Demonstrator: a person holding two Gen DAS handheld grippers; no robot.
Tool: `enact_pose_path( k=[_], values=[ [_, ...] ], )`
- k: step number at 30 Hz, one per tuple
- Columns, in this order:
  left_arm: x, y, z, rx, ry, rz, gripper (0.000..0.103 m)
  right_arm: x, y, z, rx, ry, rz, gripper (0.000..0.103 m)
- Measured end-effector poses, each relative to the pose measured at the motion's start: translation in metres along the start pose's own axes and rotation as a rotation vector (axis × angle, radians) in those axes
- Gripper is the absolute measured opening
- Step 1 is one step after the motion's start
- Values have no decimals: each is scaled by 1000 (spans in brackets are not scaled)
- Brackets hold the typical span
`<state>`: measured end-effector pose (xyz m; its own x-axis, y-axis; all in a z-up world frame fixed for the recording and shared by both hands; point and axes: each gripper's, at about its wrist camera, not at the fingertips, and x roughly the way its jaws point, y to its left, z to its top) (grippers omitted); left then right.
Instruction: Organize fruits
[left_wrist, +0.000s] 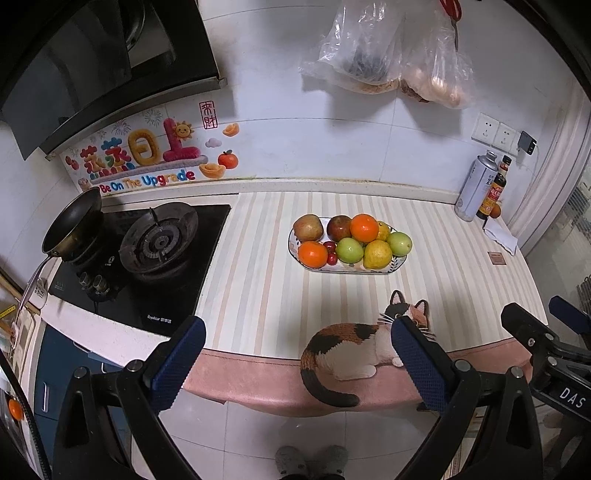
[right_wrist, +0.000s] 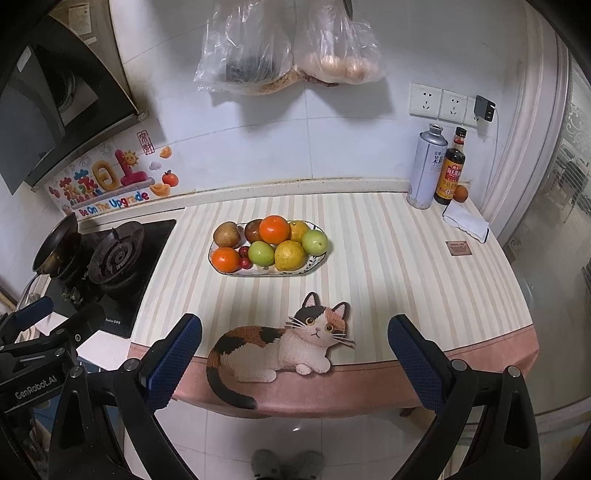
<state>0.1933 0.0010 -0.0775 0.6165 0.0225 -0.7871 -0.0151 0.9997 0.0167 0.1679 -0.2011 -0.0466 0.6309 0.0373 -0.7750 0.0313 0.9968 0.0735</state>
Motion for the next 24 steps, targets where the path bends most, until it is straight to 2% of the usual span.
enact_pose_path(
  k=[24],
  values=[
    [-6, -2, -10, -7, -8, 15, 103, -1, 1, -1, -15, 9, 4, 103]
  ],
)
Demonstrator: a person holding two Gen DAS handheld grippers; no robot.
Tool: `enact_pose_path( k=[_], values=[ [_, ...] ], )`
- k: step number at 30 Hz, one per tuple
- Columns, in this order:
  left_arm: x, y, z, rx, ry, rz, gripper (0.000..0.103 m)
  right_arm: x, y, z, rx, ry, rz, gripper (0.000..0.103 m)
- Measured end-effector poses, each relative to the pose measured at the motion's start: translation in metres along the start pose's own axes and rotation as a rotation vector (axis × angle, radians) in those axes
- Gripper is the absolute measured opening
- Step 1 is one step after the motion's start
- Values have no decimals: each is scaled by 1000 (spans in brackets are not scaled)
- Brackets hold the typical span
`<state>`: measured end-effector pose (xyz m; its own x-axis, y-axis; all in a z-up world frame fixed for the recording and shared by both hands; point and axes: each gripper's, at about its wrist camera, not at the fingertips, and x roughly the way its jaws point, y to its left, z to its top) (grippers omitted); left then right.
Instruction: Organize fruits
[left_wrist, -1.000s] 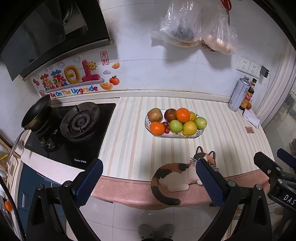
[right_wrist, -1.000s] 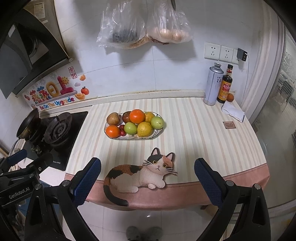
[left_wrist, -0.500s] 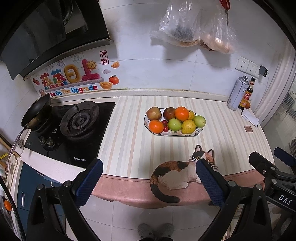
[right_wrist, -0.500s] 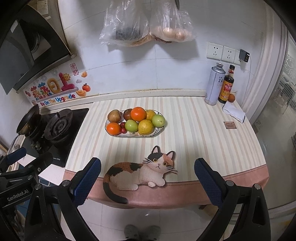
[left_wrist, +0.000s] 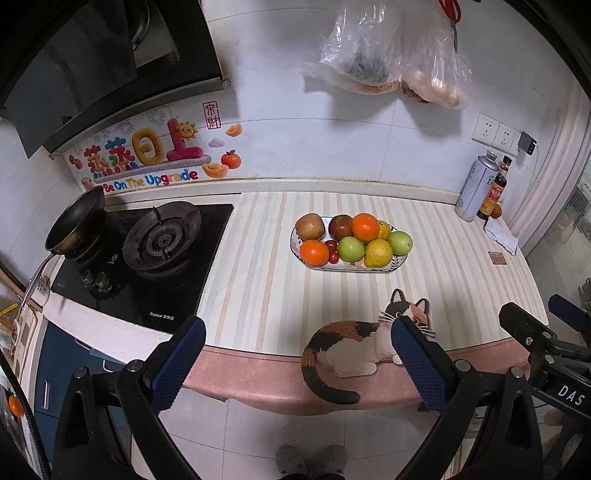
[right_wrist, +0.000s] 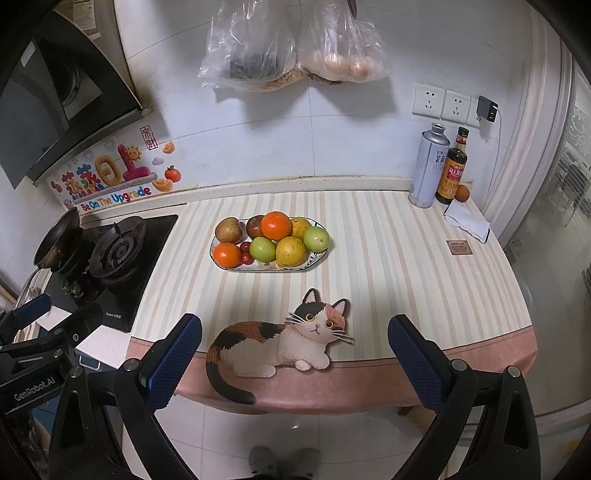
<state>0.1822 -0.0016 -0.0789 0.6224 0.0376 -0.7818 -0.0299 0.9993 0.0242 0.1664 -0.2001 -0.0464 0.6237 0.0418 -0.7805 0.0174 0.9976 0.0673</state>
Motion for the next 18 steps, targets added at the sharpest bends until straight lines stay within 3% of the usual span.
enact_pose_path(
  k=[18],
  values=[
    [-5, -3, 1, 0, -8, 1, 103, -1, -1, -4, 3, -2, -3, 103]
  ],
)
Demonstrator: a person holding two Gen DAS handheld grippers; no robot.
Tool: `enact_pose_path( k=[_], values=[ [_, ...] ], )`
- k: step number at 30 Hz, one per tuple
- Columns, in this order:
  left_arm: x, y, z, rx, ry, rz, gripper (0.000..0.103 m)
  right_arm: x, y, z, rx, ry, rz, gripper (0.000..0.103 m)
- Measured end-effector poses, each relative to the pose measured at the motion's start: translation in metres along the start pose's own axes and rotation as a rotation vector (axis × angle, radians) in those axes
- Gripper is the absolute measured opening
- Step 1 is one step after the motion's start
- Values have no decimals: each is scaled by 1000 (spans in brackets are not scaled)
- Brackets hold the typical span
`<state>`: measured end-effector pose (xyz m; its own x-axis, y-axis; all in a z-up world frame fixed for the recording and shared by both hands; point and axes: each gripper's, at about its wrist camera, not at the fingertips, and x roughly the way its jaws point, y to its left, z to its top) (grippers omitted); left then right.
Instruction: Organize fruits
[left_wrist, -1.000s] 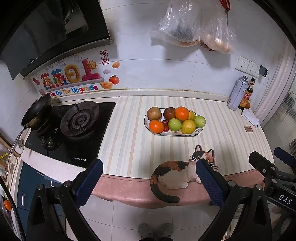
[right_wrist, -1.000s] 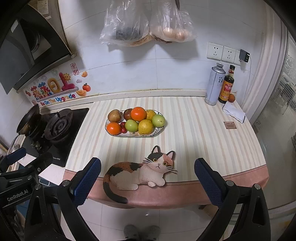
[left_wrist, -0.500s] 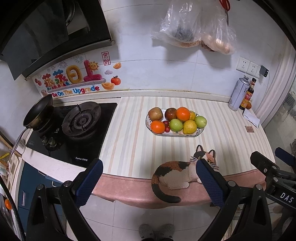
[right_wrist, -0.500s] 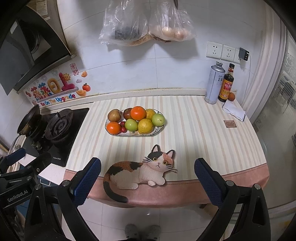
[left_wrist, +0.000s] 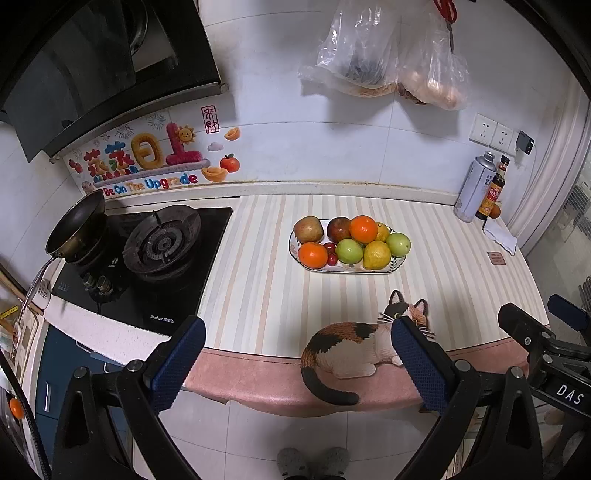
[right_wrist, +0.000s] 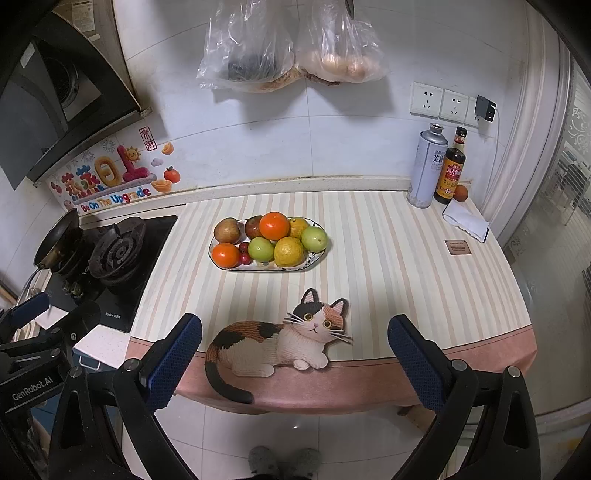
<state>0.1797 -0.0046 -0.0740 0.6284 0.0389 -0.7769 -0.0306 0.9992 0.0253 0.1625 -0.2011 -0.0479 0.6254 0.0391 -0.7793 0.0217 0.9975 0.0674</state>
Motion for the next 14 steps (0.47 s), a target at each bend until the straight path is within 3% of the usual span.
enact_pose_path(
  k=[14],
  values=[
    [0, -2, 3, 4, -8, -2, 103, 1, 4, 0, -4, 11, 4, 103]
  ],
)
